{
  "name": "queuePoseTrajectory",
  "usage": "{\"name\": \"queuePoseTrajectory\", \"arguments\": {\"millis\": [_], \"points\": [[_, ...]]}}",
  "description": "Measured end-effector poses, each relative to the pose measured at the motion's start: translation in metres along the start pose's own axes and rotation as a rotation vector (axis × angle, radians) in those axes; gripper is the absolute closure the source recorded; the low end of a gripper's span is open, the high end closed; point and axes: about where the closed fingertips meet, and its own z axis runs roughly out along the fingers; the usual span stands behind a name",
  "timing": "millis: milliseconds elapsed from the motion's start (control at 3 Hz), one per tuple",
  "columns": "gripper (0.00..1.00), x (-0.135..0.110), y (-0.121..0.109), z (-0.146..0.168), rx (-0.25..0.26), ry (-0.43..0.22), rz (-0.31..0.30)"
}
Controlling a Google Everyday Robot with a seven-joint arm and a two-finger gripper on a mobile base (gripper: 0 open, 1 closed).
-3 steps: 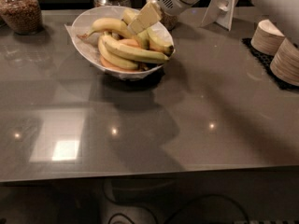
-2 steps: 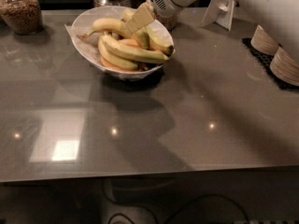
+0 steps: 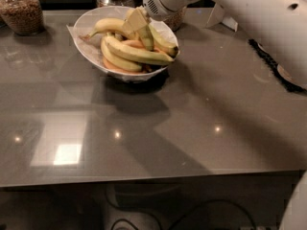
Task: Pick banana from white bowl
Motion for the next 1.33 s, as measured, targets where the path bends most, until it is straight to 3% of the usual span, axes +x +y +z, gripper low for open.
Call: {"name": "queuePoseTrajectory", "arguments": {"millis": [333, 667, 1333], "points": [[0.32, 0.0, 0.007, 0.018, -0.021, 0.024, 0.025], [0.5, 0.0, 0.014, 0.027, -0.036, 0.048, 0.031], [0.97, -0.002, 0.018, 0.026, -0.037, 0.065, 0.02]]}}
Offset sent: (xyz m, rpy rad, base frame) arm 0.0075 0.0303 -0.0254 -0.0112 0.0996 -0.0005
